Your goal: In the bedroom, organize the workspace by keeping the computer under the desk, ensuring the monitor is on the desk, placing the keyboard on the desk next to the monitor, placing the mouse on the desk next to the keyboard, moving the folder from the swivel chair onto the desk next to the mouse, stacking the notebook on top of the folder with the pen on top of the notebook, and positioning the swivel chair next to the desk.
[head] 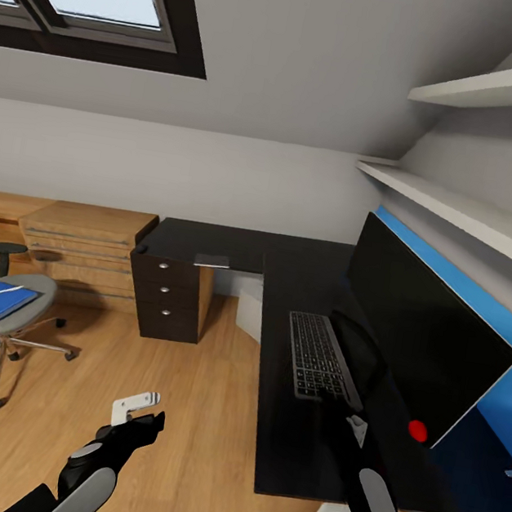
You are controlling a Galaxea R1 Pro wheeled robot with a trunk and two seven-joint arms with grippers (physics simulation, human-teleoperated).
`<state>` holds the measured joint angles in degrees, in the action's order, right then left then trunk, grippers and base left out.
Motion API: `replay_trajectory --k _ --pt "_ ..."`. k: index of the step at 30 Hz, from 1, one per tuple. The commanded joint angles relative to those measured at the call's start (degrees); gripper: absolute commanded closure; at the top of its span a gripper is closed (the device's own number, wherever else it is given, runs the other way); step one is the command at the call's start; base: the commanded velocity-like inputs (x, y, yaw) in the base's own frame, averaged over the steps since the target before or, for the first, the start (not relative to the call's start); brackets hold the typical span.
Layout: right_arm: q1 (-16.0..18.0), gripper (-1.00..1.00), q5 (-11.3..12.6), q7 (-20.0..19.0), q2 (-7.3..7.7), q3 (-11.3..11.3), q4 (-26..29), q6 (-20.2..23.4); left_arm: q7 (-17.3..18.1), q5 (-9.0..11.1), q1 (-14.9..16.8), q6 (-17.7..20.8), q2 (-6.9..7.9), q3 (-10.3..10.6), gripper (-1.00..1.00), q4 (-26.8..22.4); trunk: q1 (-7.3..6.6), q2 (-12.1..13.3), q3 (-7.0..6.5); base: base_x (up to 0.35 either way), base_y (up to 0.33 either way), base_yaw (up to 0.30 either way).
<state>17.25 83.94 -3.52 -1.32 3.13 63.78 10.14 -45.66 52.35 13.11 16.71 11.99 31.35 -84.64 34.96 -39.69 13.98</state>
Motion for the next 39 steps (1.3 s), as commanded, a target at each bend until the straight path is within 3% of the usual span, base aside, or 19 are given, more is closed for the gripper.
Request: replay_trajectory --k 1,39 --pt "0.05 1.00 0.57 -0.27 -0.04 0.21 -0.01 0.41 -0.38 0.25 0.07 0.19 0.12 0.12 -1.00 -0.09 0.04 -0.07 0.08 0.261 -0.029 0.000" --pt "0.32 1.00 0.53 0.09 -0.09 0.21 -0.59 0.40 -0.39 0.39 0.07 0.34 0.41 0.12 -1.00 -0.09 0.04 -0.07 0.08 0.115 0.011 0.000"
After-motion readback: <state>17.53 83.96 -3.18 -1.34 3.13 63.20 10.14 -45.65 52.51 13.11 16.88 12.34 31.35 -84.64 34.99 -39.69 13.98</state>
